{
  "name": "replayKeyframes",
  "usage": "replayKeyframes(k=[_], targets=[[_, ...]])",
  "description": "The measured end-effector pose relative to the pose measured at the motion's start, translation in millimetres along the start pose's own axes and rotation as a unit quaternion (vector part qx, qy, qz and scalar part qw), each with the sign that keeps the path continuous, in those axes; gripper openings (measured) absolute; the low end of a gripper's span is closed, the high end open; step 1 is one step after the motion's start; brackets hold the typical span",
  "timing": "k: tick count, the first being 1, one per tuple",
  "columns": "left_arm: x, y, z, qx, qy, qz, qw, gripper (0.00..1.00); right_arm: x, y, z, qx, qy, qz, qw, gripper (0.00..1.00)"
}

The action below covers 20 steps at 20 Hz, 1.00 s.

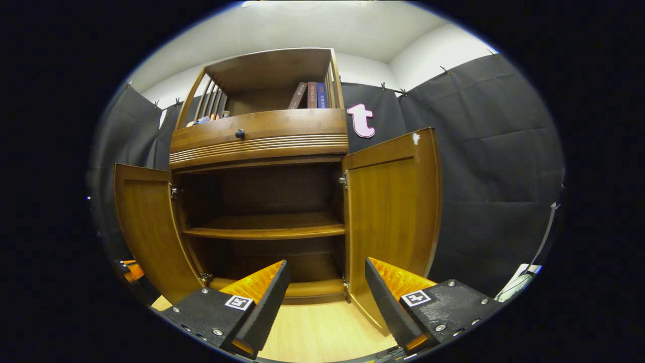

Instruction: Open the right door of the double-door shoe cabinet with the right hand, and open the left door with the left hand.

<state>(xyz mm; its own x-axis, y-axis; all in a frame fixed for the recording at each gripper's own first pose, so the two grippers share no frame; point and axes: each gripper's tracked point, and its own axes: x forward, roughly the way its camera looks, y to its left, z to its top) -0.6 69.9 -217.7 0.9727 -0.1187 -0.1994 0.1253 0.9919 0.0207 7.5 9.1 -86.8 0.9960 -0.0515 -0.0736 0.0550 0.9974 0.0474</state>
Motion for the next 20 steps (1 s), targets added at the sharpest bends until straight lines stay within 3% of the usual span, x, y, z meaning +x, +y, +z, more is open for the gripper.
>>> replayKeyframes(k=[3,8,20], targets=[[-1,37,0,-0.005,0.005,0.030,1.000,0.05,3,17,-1,-0.005,0.001,0.016,1.000,0.98],[-2,47,-1,0.007,0.007,0.007,1.000,0.09,8,36,1,-0.014,0.001,0.036,0.999,0.98],[-4,74,2,-0.028,-0.001,-0.039,0.999,0.10,11,65,-1,-0.006,0.009,0.076,0.997,0.98]])
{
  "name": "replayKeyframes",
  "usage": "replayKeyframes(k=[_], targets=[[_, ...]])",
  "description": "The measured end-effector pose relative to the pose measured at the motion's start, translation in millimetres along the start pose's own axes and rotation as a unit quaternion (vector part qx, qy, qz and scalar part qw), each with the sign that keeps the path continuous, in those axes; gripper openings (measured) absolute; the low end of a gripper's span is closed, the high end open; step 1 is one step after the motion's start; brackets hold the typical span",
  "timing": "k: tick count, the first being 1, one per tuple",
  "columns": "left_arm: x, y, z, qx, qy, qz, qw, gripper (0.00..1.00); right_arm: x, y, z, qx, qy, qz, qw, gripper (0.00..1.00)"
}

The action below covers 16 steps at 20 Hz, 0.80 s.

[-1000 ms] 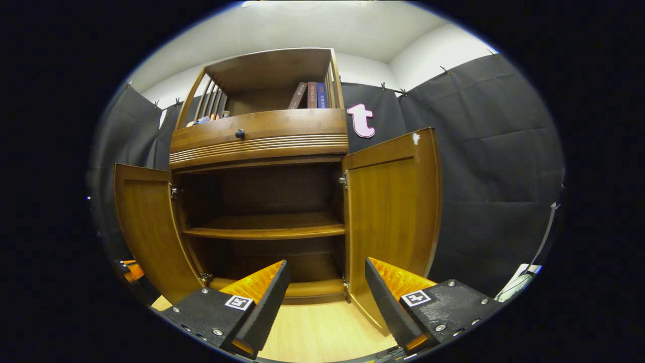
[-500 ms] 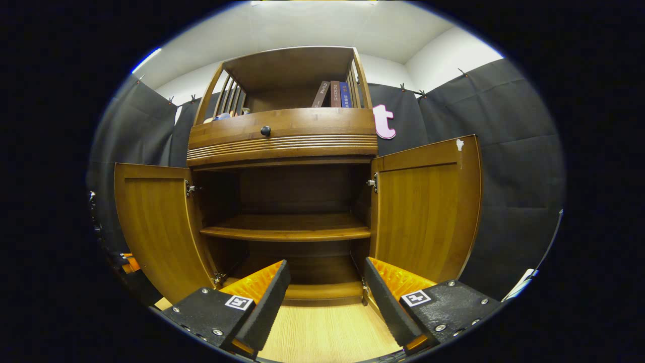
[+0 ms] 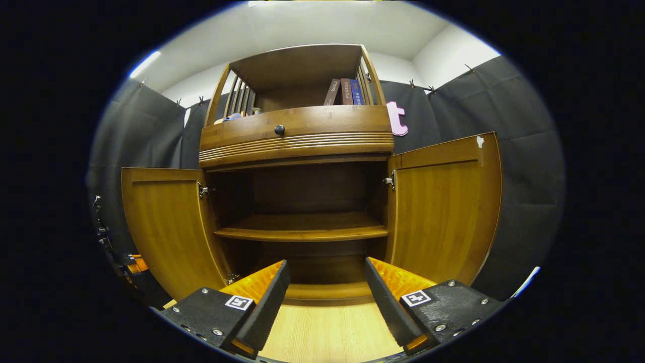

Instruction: Open the right door of the double-door shoe cabinet with the right hand, and open the left door with the left hand.

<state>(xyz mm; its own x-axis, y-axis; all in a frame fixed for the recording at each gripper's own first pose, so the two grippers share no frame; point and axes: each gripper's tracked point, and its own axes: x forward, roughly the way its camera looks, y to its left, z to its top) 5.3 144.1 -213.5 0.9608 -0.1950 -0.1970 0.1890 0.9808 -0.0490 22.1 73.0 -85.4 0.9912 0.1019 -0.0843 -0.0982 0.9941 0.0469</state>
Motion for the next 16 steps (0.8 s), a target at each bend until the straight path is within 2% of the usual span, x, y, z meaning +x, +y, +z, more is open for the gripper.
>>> replayKeyframes(k=[1,2,3,4,5,7,8,9,10,11,16], targets=[[-3,4,2,-0.004,-0.003,0.002,1.000,0.15,0,1,0,-0.002,0.000,0.000,1.000,0.98],[-6,5,3,-0.012,-0.003,0.000,1.000,0.25,-1,1,3,-0.004,-0.001,0.001,1.000,0.84],[-10,7,4,-0.018,-0.001,0.003,1.000,0.35,-1,2,3,-0.004,-0.002,0.001,1.000,0.84],[-15,7,5,-0.022,0.001,0.006,1.000,0.36,-2,3,4,-0.003,-0.003,0.001,1.000,0.84],[-20,7,7,-0.018,0.002,0.012,1.000,0.42,-3,2,4,-0.003,-0.003,0.000,1.000,0.84],[-30,13,15,-0.004,0.003,0.037,0.999,0.47,-5,-2,5,-0.004,-0.004,-0.006,1.000,0.99],[-35,16,20,0.000,0.003,0.052,0.999,0.49,-5,-4,5,-0.004,-0.003,-0.009,1.000,0.84],[-41,18,25,-0.001,0.004,0.065,0.998,0.48,-5,-7,5,-0.004,-0.002,-0.011,1.000,0.84],[-46,24,30,-0.003,0.005,0.087,0.996,0.48,-6,-10,4,-0.003,0.000,-0.013,1.000,0.99],[-54,21,36,-0.010,0.005,0.095,0.995,0.53,-8,-13,4,-0.001,0.001,-0.016,1.000,0.92],[-83,-1,76,-0.005,-0.018,0.125,0.992,0.68,-11,-31,16,-0.001,0.002,-0.027,1.000,0.92]])
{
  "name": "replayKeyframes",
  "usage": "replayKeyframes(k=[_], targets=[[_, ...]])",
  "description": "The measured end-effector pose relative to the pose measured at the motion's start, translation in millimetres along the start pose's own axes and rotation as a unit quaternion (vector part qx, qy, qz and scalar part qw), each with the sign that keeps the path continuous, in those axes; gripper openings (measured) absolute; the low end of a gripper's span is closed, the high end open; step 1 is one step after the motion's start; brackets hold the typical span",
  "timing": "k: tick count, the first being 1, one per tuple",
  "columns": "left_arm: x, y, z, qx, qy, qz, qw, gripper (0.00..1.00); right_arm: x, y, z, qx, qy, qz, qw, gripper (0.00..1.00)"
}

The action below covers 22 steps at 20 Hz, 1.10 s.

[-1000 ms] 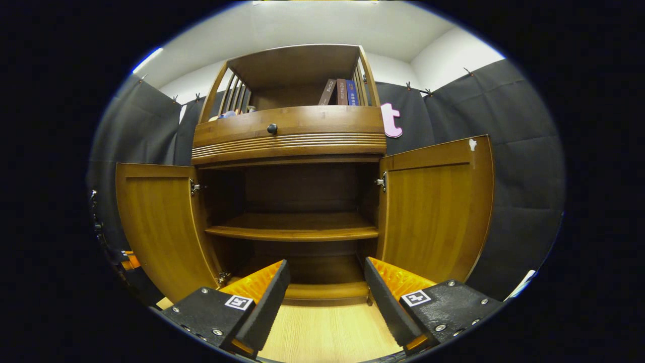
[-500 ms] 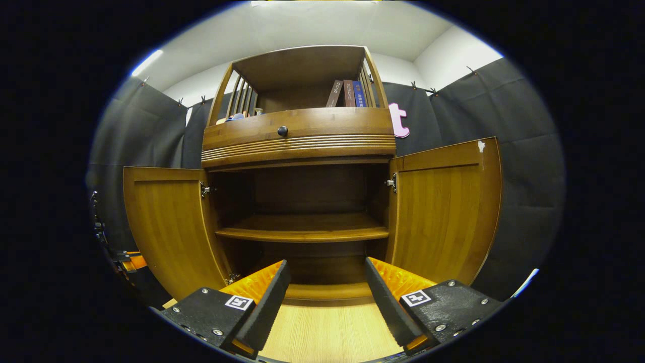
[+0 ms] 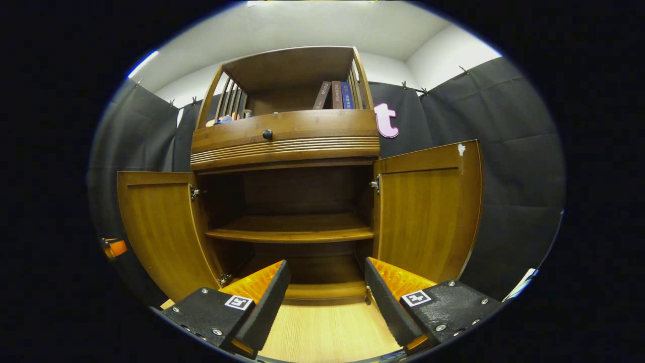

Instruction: Open the right door of the double-door shoe cabinet with the right hand, and open the left door with the left hand.

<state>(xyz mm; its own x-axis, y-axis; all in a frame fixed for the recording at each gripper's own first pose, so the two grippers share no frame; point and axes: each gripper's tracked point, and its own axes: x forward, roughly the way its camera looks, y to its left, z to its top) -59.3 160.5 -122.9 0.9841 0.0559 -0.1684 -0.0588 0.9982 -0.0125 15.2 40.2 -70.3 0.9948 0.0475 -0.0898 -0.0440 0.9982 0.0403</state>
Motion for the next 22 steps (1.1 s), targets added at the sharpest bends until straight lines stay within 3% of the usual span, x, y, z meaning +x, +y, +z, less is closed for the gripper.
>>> replayKeyframes(k=[1,2,3,6,7,8,22], targets=[[-5,-5,7,0.002,-0.004,0.000,1.000,0.71,-1,-5,3,-0.002,0.001,-0.002,1.000,0.92],[-9,-17,15,0.001,-0.007,-0.008,1.000,0.77,-2,-8,7,-0.006,0.001,-0.005,1.000,0.85],[-11,-25,26,0.001,-0.014,-0.009,1.000,0.83,-3,-13,11,-0.010,0.001,-0.007,1.000,0.92],[-18,-55,47,0.002,-0.033,-0.014,0.999,0.94,-8,-25,25,-0.018,-0.002,-0.010,1.000,0.92],[-17,-65,51,0.000,-0.032,-0.014,0.999,0.89,-10,-29,30,-0.021,-0.006,-0.010,1.000,0.85],[-19,-79,55,-0.002,-0.032,-0.018,0.999,0.91,-11,-35,33,-0.022,-0.007,-0.010,1.000,0.92],[18,-212,95,-0.004,-0.042,-0.050,0.998,0.94,-30,-96,70,-0.046,-0.016,-0.004,0.999,0.92]])
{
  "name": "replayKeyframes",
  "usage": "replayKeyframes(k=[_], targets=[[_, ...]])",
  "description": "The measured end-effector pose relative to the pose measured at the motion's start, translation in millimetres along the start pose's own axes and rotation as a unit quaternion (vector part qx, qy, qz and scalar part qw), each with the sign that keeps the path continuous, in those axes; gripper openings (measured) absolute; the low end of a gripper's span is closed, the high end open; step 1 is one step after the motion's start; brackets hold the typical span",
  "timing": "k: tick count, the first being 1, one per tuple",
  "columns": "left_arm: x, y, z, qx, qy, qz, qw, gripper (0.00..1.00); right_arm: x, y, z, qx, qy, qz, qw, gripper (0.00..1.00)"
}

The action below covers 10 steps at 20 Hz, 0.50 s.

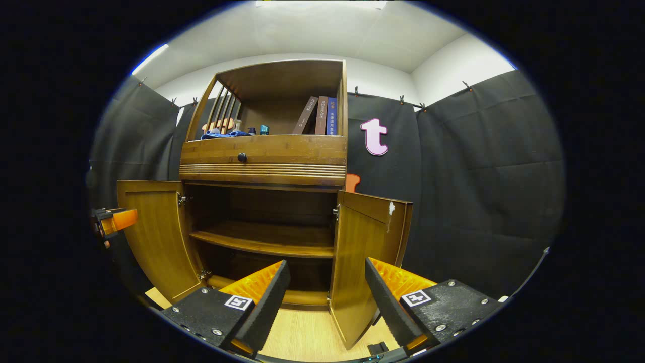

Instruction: Open the right door of the double-door shoe cabinet with the right hand, and open the left door with the left hand.

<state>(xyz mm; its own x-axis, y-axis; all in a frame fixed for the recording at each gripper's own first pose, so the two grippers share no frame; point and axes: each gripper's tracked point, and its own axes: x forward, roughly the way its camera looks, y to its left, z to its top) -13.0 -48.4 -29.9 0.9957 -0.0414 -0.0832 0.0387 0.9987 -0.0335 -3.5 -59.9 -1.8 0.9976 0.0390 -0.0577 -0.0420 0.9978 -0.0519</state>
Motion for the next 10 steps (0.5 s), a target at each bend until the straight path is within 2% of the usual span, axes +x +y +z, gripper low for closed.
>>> replayKeyframes(k=[10], targets=[[28,-42,-2,0.000,0.003,-0.002,1.000,0.94,5,-26,1,-0.004,0.000,0.005,1.000,0.92]])
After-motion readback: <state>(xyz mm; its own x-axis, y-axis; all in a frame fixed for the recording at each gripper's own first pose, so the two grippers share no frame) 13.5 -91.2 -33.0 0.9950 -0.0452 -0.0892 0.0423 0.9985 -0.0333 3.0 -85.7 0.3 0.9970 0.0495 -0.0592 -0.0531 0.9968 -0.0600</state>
